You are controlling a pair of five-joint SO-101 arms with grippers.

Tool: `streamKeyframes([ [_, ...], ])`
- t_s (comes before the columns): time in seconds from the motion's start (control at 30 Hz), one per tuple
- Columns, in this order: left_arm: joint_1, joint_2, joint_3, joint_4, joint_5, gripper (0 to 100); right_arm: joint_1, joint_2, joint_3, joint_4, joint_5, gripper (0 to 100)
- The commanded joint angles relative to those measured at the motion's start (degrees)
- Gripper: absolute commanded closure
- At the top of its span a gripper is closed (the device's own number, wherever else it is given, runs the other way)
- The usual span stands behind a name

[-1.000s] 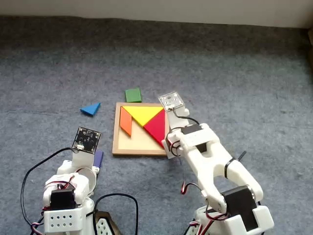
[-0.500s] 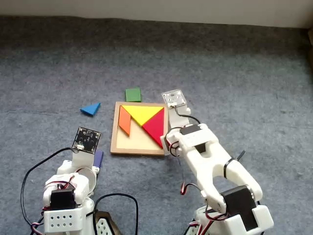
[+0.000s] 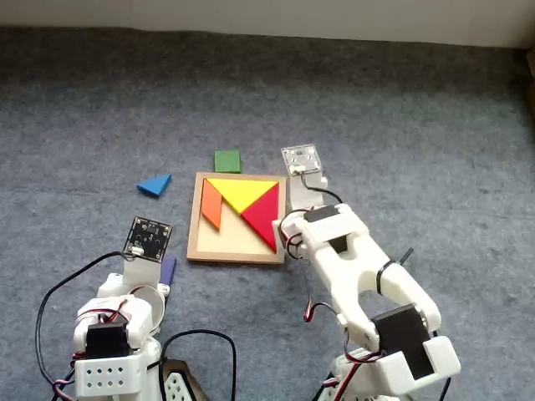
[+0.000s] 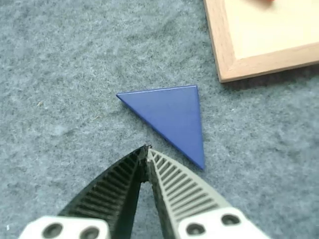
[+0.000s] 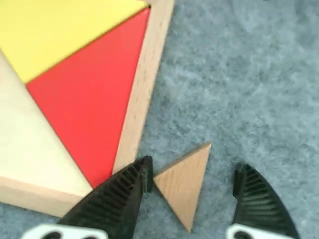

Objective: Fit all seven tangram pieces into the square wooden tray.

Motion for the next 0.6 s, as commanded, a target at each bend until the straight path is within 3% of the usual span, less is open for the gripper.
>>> streamKeyframes([
  [0.0, -0.2, -1.5, 1.1, 0.3, 0.2, 99, 0.0, -0.4, -3.5, -2.0, -1.9, 74.6],
  [0.13, -0.2, -1.5, 1.1, 0.3, 0.2, 99, 0.0, -0.1, -3.3, -2.0, -1.8, 75.5],
  [0.3, -0.2, -1.5, 1.1, 0.3, 0.2, 99, 0.0, -0.1, -3.3, -2.0, -1.5, 89.8],
  [0.43, -0.2, -1.5, 1.1, 0.3, 0.2, 99, 0.0, -0.7, -3.2, -1.9, -1.1, 93.3],
  [0.57, -0.2, -1.5, 1.1, 0.3, 0.2, 99, 0.0, -0.8, -3.2, -1.9, 3.9, 96.5],
])
